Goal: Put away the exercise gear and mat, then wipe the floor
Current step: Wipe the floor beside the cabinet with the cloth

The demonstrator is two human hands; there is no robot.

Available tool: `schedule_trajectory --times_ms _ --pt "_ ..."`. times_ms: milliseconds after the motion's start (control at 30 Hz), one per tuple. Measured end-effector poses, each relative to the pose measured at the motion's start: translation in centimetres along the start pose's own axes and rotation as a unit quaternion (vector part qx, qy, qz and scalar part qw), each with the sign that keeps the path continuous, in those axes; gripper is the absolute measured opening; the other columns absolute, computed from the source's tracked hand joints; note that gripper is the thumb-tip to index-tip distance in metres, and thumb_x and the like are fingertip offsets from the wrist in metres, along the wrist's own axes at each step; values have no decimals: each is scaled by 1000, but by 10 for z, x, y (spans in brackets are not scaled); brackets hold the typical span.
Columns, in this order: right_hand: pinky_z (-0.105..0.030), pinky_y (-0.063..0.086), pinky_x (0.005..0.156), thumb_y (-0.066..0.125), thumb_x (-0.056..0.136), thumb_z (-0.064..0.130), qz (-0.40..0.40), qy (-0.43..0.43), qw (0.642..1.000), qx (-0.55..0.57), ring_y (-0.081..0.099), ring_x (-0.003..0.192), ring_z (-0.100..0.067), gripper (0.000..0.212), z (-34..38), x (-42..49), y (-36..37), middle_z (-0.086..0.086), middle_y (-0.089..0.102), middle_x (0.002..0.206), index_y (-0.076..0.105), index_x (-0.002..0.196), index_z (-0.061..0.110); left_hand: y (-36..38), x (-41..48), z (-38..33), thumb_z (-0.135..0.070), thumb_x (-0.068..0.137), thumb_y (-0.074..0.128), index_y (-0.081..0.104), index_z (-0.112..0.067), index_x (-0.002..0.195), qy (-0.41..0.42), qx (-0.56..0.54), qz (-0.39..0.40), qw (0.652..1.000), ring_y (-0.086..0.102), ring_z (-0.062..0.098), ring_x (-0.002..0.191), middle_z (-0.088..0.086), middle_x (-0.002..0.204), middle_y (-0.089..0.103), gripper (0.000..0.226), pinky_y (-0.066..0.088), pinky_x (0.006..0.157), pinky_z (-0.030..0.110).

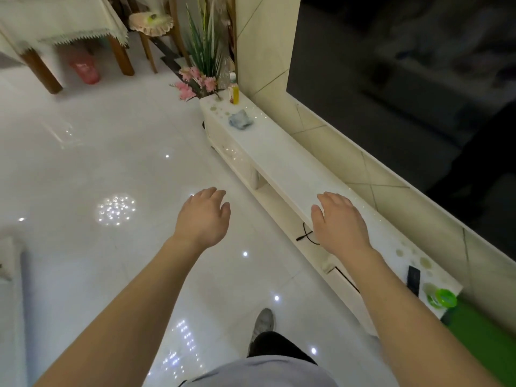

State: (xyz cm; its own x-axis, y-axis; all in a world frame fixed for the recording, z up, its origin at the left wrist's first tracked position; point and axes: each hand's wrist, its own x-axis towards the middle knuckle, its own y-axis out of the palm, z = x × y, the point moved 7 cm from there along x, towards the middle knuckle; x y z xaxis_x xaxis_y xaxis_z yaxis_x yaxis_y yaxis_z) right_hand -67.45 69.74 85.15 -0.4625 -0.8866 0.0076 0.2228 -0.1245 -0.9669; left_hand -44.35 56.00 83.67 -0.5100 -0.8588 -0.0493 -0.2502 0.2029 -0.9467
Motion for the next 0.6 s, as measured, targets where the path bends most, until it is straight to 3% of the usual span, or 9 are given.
schedule_trajectory --times_ms 167,600 --pt "-34 27 111 31 103 31 26 -18 1000 -1 38 134 -23 47 12 95 1 -7 47 145 45 141 9 -10 76 17 -31 103 36 45 -13 145 -30 -1 2 1000 37 27 139 7 150 45 46 27 115 38" --pt "-35 32 108 31 103 31 40 -2 999 7 43 129 -24 46 85 276 24 -7 50 141 47 139 9 -40 254 96 -31 103 36 43 -14 146 -33 -28 4 999 38 26 139 5 151 44 47 30 114 38"
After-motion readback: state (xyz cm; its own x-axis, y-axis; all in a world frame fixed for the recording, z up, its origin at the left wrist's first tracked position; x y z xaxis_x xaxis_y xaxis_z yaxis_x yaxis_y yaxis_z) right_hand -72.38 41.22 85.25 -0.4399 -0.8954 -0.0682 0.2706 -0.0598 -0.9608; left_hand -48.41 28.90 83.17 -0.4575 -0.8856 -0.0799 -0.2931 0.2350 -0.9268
